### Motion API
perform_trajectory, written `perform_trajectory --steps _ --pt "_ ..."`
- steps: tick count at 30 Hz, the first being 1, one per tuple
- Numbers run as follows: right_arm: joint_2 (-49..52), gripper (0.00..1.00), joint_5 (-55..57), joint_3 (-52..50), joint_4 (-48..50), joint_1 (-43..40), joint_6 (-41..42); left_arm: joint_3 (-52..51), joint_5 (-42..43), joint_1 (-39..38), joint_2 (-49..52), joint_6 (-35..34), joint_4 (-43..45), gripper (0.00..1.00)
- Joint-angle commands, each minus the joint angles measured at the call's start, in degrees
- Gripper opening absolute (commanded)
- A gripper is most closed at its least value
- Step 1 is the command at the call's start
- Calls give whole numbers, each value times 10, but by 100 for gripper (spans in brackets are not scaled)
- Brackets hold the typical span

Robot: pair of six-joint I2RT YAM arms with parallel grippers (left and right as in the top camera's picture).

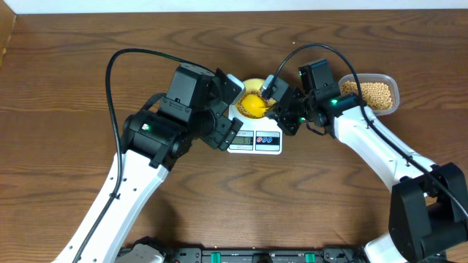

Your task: Scoop item into bowl and weigh 50g on scale

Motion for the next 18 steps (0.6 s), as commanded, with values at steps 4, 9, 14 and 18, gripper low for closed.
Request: perform_trajectory --steps 4,9,14,18 --pt "-6 1 -15 5 38 3 0 5 7 2 0 5 -1 81" --pt "-6 1 18 5 82 3 -16 5 7 2 0 5 -1 81" --pt "-4 1 24 5 83 3 -41 5 7 2 0 5 -1 81" --pt "11 1 42 5 83 3 -41 5 7 2 0 5 -1 81"
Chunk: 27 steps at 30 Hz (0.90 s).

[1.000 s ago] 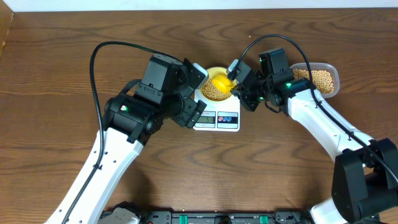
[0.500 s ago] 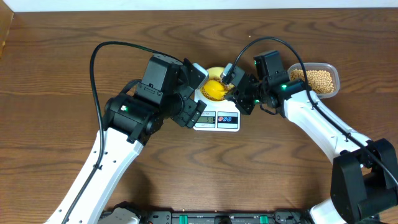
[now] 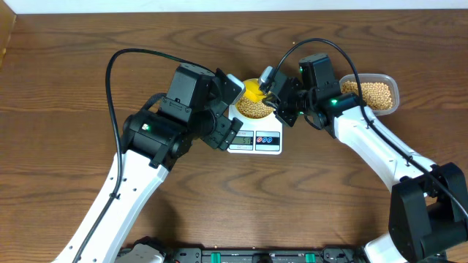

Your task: Scoop item into bowl and weigh 50g on scale

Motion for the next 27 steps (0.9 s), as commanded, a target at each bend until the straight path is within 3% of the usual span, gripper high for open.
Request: perform_trajectory --steps 1,27 --pt "17 1 20 5 0 2 -12 5 7 2 0 5 -1 81" --pt "27 1 55 5 -33 3 -38 5 7 2 0 5 -1 81"
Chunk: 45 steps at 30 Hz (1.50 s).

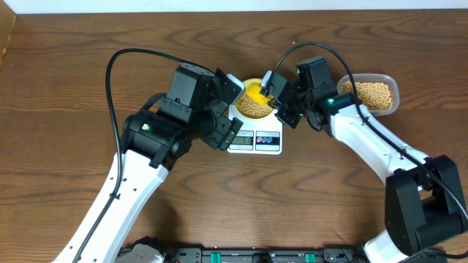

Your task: Scoop item into bowl and weigh 50g on scale

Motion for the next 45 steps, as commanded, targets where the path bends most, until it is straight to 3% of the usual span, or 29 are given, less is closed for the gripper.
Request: perform_trajectory --steps 1,24,45 --pt "4 1 0 5 -13 3 -8 5 7 2 0 5 -1 81" --pt "4 1 -91 5 -7 5 67 5 7 2 0 5 -1 81" --pt "3 1 -102 5 11 -16 112 5 7 2 0 5 -1 81"
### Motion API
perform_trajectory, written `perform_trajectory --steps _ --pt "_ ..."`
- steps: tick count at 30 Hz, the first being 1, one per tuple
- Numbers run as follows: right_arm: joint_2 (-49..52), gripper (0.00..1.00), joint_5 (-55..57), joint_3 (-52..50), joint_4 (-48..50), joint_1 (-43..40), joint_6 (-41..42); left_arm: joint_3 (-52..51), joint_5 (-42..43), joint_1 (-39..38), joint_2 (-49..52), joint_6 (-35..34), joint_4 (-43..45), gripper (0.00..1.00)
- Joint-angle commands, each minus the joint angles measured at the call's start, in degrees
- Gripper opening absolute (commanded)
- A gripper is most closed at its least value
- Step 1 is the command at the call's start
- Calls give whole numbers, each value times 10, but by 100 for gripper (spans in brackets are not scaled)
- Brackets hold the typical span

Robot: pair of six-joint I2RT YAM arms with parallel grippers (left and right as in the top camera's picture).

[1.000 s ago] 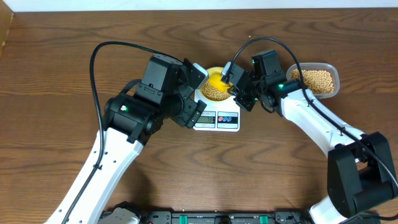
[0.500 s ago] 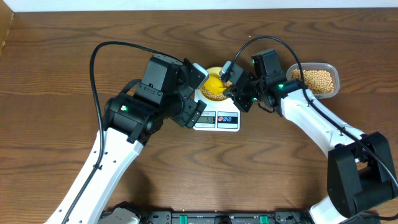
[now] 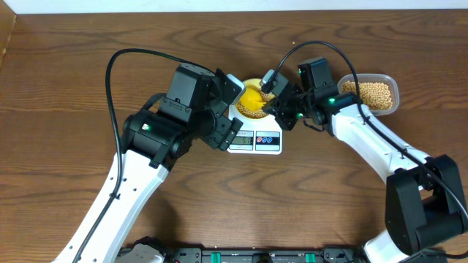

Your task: Scoop item into bowl and weigh 50g on scale

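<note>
A white scale [image 3: 256,137] with a small display stands mid-table. On it sits a bowl [image 3: 242,110] holding tan beans. A yellow scoop [image 3: 250,98] lies over the bowl's middle, covering most of the beans. My right gripper [image 3: 273,96] is shut on the scoop's handle at the bowl's right side. My left gripper [image 3: 228,89] rests against the bowl's left rim; the overhead view does not show whether its fingers grip the rim. The display's digits are too small to read.
A clear tub [image 3: 371,93] full of the same tan beans stands at the right, behind my right forearm. The left arm's black cable loops over the table's left half. The wooden table's far edge runs along the top.
The scoop has shifted a little toward the near side and lies flatter over the bowl, hiding more of the beans. My right gripper sits slightly lower. The left arm has not moved.
First the yellow scoop sat low in the bowl, covering it. Then it stood tipped at the bowl's far rim with beans showing beneath, and stayed so. Now it lies over the bowl's middle again. The left gripper stayed at the bowl's left rim throughout.
</note>
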Motion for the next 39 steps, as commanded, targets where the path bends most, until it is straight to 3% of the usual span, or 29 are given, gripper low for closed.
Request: perform_trajectory --steps 1,9,18,30,39 --pt "3 1 -6 5 15 -10 15 5 7 2 0 5 -1 81" --pt "3 1 -3 5 46 -12 14 5 7 2 0 5 -1 81" --pt "8 1 94 5 35 -6 -21 5 7 2 0 5 -1 81" --pt "9 1 85 5 -19 -2 -26 5 7 2 0 5 -1 81" --pt "9 1 -1 5 -25 -2 -24 5 7 2 0 5 -1 81"
